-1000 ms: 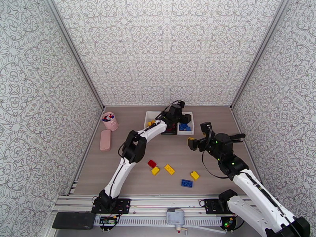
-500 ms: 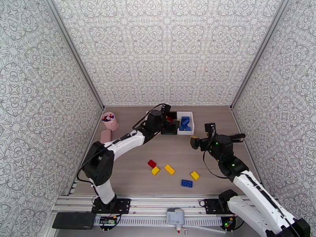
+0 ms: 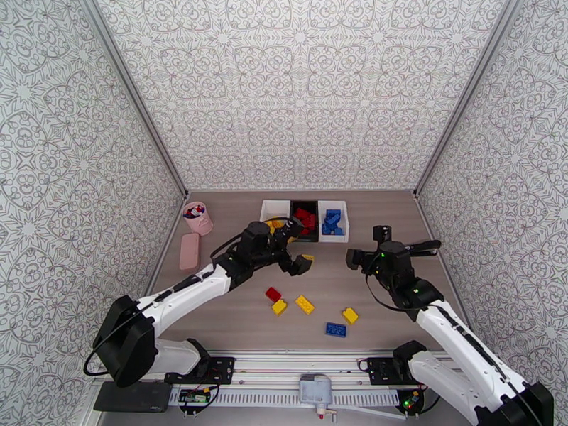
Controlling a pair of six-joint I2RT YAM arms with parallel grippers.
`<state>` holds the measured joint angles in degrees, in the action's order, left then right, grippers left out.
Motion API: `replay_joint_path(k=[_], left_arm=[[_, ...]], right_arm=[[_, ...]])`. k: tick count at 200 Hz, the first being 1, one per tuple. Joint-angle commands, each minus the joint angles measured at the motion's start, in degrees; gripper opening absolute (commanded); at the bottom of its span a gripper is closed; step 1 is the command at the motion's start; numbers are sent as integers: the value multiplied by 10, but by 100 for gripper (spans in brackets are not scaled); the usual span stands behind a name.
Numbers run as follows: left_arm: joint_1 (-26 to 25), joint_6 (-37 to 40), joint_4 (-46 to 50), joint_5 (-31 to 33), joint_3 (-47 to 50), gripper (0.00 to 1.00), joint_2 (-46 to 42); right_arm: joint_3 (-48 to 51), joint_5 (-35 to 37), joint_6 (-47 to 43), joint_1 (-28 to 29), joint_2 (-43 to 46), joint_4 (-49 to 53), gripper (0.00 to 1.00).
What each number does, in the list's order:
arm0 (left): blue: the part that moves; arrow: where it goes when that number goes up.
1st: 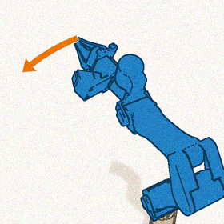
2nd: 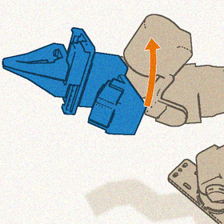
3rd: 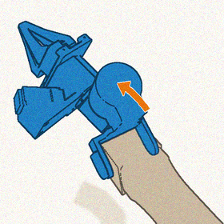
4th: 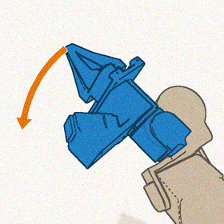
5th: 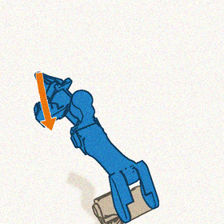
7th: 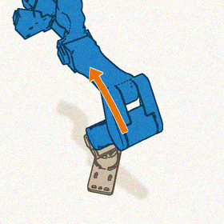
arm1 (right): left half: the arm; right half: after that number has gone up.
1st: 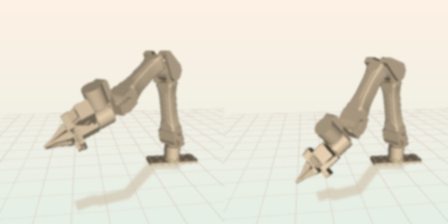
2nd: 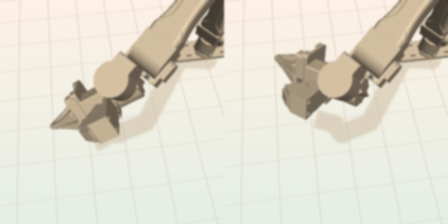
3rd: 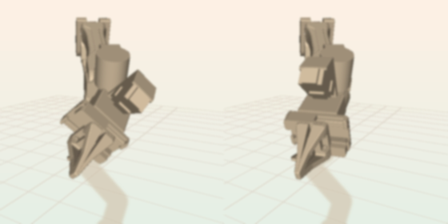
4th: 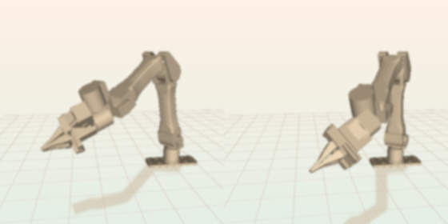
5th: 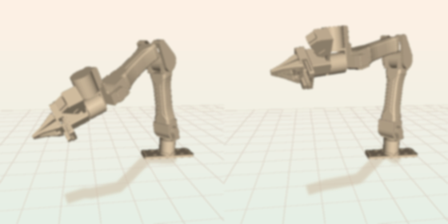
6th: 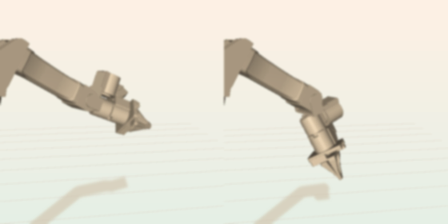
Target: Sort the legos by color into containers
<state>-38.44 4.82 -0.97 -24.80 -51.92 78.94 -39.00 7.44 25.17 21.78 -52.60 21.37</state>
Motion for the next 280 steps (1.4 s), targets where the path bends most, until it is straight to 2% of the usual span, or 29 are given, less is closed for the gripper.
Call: replay_joint_path(k=[1,60,110,146,163,184,208,238,280], left_arm=[[-7,84,50,-82,31,100,-19],[-37,180,44,-96,131,100,-103],[-43,225,75,-133,131,100,-106],[-44,261,74,-138,153,100,-124],[-38,261,75,-148,152,100,-123],[-37,257,71,-158,152,100,-120],[-36,256,67,-167,155,100,-118],[-35,255,69,-172,154,100,-119],[-34,258,72,-170,154,100,-121]], right_arm=[[-13,-9,57,0,-15,51,97],[-4,-5,146,66,-63,122,97],[-14,12,243,168,-98,213,98],[-5,-13,277,196,-114,237,98],[-3,-14,273,196,-121,254,98],[5,-58,247,195,-140,242,95],[-3,-97,169,196,-184,253,88],[-41,-90,87,196,-233,299,77],[-50,-81,64,195,-271,299,63]])
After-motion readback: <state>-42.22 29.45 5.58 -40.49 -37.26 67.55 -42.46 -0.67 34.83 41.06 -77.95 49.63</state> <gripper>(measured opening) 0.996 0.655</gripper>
